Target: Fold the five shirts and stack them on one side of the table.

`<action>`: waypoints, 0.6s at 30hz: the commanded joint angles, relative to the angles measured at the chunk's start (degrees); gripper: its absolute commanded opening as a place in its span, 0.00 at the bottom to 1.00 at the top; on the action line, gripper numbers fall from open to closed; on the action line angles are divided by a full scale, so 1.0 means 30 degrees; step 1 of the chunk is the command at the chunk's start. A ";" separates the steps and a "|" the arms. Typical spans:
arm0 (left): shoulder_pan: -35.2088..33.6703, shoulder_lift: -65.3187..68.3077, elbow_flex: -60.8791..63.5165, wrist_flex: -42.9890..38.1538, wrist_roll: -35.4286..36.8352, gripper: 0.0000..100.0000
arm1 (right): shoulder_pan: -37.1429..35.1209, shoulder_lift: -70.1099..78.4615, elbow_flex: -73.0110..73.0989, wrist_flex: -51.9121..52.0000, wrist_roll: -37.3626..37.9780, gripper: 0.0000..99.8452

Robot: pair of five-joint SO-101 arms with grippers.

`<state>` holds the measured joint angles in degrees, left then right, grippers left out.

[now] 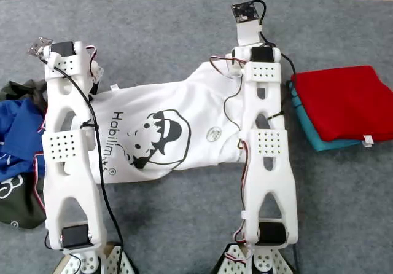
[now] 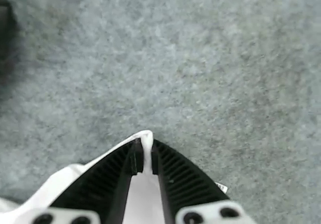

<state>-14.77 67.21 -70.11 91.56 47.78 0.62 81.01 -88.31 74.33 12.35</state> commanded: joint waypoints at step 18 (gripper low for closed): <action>-0.0571 -1.0725 -0.6491 0.3106 -0.8176 0.03 | -0.0352 -1.5604 -0.2505 0.5978 -0.0674 0.02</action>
<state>-15.91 48.31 -89.71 100.62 25.98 -0.53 46.11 -92.97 92.35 10.51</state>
